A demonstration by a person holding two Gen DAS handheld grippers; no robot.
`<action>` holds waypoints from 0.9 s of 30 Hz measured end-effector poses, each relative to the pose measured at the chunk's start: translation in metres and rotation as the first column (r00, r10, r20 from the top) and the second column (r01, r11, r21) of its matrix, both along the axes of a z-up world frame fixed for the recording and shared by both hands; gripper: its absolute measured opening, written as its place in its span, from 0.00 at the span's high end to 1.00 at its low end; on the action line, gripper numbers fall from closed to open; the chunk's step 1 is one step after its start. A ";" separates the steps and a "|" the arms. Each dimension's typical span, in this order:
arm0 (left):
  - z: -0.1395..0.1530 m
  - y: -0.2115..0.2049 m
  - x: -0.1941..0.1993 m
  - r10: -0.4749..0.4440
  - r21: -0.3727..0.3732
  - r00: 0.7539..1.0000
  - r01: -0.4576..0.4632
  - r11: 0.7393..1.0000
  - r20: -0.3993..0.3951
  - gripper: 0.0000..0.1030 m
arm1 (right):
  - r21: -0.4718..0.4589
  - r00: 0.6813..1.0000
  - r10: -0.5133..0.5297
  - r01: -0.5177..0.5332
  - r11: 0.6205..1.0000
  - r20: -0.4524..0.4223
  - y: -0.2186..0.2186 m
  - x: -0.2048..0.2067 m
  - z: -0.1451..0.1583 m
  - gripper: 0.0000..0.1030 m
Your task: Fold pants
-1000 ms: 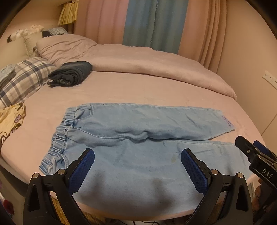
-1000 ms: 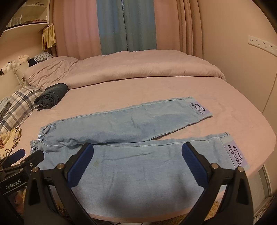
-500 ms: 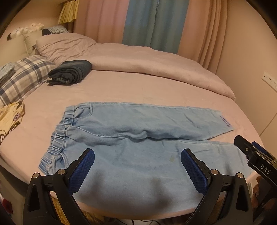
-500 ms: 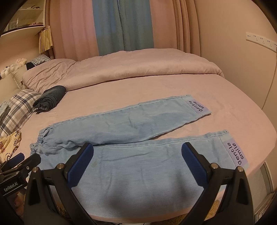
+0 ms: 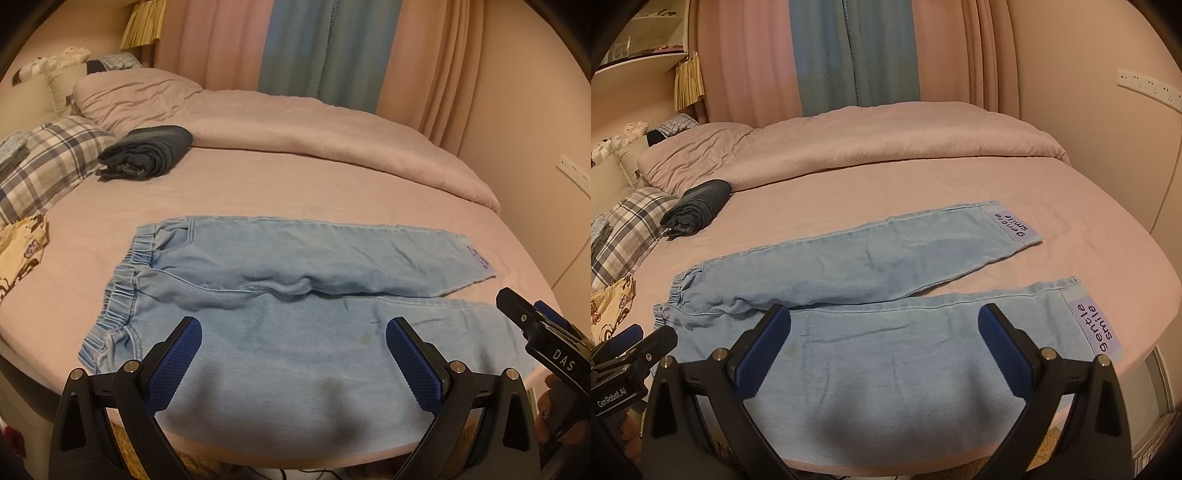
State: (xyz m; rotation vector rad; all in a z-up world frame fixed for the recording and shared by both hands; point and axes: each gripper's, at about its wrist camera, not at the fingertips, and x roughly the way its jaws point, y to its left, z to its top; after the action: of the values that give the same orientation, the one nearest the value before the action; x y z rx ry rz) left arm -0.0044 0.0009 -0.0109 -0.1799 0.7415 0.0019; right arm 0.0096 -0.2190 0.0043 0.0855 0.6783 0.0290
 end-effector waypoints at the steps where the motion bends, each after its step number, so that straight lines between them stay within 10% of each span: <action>1: 0.000 0.000 0.001 -0.001 0.000 1.000 0.001 1.000 -0.001 0.02 | 0.001 1.000 -0.001 0.001 1.000 -0.001 -0.001 0.000 0.000 0.01; 27: -0.018 0.002 0.050 -0.048 -0.017 0.997 0.047 0.999 -0.058 0.06 | -0.010 0.994 -0.069 0.069 0.998 -0.087 -0.018 0.032 -0.029 0.02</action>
State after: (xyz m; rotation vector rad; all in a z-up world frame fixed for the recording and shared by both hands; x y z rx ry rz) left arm 0.0456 0.0024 -0.0291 -0.1783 0.8037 -0.0439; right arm 0.0419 -0.2374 -0.0244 0.1039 0.7623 -0.0439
